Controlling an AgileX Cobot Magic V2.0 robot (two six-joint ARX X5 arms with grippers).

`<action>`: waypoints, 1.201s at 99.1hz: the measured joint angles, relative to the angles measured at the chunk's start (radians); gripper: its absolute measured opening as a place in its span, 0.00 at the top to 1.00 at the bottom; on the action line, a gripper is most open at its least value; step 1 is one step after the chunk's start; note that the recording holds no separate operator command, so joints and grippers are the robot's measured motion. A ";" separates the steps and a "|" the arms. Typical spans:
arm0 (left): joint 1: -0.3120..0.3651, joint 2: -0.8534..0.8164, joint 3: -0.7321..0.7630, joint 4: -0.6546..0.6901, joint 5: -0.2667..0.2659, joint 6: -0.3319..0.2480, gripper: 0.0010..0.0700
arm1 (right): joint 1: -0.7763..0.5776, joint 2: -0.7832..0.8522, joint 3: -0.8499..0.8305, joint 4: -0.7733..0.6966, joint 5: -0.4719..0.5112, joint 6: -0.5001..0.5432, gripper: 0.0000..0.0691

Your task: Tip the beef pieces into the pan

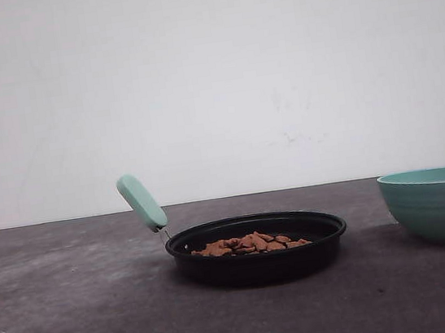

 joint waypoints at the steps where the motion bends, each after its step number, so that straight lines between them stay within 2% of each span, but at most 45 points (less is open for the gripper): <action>1: 0.000 0.000 0.000 0.000 0.000 0.000 0.98 | 0.000 0.000 0.000 0.000 0.000 0.000 0.98; 21: 0.013 -0.046 -0.010 -0.027 0.003 0.073 0.98 | 0.000 0.000 0.000 0.000 0.000 0.000 0.98; 32: 0.043 -0.126 -0.088 -0.009 0.038 0.088 0.98 | 0.000 0.000 0.000 0.000 0.000 0.000 0.98; 41: 0.081 -0.197 -0.237 0.068 0.111 0.090 0.98 | 0.000 0.000 0.000 0.000 0.000 0.000 0.98; 53: 0.148 -0.320 -0.513 0.214 0.239 0.089 0.98 | 0.000 0.000 0.000 0.000 0.000 0.000 0.98; 58: 0.181 -0.380 -0.616 0.252 0.272 0.081 0.98 | 0.000 0.000 0.000 0.000 0.000 0.000 0.98; 73: 0.247 -0.509 -0.792 0.240 0.283 0.056 0.98 | 0.000 0.000 0.000 0.000 0.000 0.000 0.98; 98: 0.269 -0.530 -0.850 0.188 0.293 0.124 0.98 | 0.000 0.000 0.000 0.000 0.000 0.000 0.98; 119: 0.274 -0.530 -0.899 0.248 0.346 0.129 0.98 | 0.000 0.001 0.000 0.000 0.001 0.000 0.98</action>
